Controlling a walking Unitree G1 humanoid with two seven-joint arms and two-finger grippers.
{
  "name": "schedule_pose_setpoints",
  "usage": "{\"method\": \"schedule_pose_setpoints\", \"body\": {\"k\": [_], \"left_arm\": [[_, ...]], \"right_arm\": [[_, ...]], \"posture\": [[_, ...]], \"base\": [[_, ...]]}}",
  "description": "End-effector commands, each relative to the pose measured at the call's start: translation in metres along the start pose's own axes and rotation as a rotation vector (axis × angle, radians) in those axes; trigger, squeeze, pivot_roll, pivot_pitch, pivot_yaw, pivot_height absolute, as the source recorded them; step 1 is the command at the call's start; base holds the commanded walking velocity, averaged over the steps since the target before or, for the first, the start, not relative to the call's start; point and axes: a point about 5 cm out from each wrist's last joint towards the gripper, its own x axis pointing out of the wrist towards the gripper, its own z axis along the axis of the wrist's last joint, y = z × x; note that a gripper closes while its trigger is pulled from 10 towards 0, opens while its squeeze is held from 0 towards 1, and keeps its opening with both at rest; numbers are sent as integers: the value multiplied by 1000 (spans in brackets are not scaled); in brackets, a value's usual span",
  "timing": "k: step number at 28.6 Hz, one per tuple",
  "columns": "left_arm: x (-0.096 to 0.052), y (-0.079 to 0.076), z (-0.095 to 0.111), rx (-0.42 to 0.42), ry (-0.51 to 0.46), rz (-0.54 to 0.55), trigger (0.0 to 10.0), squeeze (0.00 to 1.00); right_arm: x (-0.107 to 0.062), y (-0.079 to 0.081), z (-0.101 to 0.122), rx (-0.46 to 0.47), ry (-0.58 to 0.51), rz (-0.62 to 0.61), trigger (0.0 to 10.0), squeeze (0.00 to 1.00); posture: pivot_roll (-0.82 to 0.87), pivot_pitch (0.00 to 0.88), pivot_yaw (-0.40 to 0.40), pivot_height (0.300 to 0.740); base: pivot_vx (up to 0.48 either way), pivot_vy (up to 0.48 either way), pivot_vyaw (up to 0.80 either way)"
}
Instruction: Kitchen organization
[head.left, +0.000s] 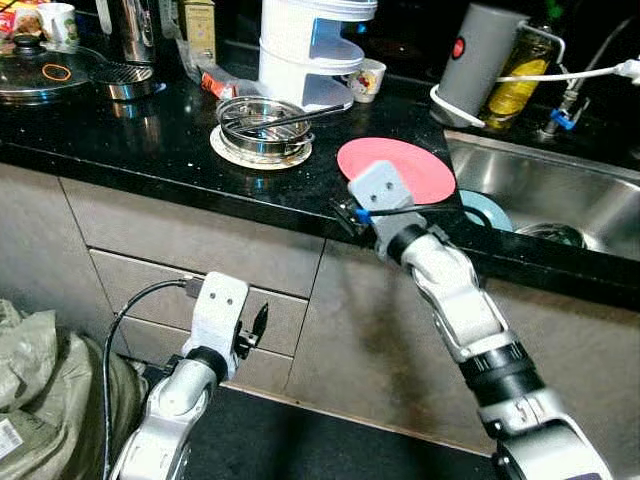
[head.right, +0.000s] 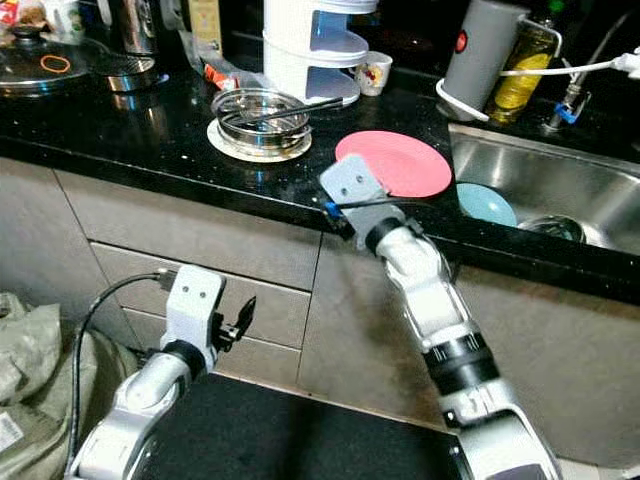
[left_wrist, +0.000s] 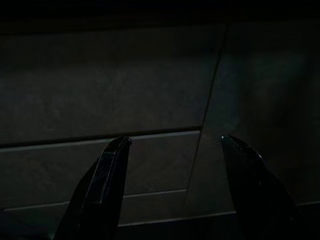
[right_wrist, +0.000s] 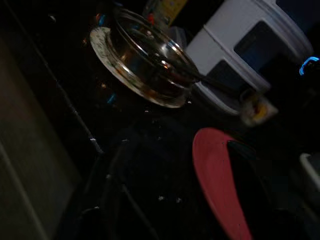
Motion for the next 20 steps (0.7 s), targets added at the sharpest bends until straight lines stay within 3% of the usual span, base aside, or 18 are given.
{"method": "schedule_pose_setpoints", "body": {"k": [1,2,3,4,12,20], "left_arm": [[0,-5,-3,2,7,-19,10000,0],[0,-5,-3,2,7,-19,10000,0],[0,-5,-3,4,7,-19,10000,0],[0,-6,-3,6,8,-21,10000,0],[-3,-6,-3,15,14,-31,10000,0],[-9,-8,-3,19,17,-35,10000,0]], "right_arm": [[4,0,-7,-24,52,-23,10000,1000],[4,0,-7,-24,52,-23,10000,1000],[8,-1,-7,-22,66,-35,10000,918],[12,-1,-8,-29,79,-45,10000,0],[27,7,-12,-107,167,-2,10000,0],[40,-8,-12,-228,296,-72,10000,0]], "posture": [[168,17,-176,740],[168,17,-176,740],[170,20,-178,740],[172,24,-180,740],[175,45,-186,740],[181,70,-190,740]], "base": [[0,0,0],[0,0,0],[0,0,0],[0,0,0],[0,0,0],[0,0,0]]}}
